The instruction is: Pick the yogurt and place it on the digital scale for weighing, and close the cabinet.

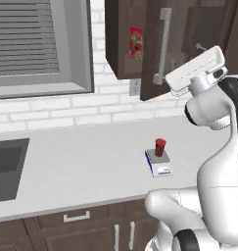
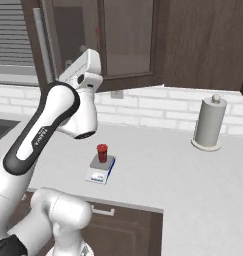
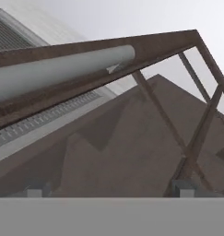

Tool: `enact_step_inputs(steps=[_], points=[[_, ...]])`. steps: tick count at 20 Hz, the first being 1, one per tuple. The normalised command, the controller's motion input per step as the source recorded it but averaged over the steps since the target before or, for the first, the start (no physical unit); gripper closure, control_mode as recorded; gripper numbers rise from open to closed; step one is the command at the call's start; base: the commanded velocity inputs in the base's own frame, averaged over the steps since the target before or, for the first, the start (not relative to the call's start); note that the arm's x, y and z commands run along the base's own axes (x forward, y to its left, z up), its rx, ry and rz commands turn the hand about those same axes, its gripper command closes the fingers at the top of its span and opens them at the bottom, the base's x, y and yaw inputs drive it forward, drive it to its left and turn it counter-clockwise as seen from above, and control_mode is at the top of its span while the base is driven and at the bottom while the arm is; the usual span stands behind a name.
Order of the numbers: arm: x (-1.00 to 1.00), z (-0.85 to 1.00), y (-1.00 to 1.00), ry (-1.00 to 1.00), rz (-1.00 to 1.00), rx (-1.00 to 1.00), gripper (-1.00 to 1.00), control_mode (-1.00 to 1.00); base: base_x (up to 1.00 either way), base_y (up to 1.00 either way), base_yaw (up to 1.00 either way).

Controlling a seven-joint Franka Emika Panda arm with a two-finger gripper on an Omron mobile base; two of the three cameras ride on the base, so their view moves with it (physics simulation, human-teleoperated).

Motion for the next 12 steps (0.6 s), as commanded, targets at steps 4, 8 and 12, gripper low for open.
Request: enact_step_inputs(steps=[4,8,12], points=[[0.98,0.00,0.00,0.17,-0.15,-0.03,-1.00,-1.00,0.00,0.00,0.00],[0.92,0.00,-0.07,0.10,-0.07,0.00,-1.00,-1.00,0.00,0.00,0.00],[0.64,0.00,-0.16,0.10,-0.05,0.00,-1.00,-1.00,0.00,0.00,0.00]])
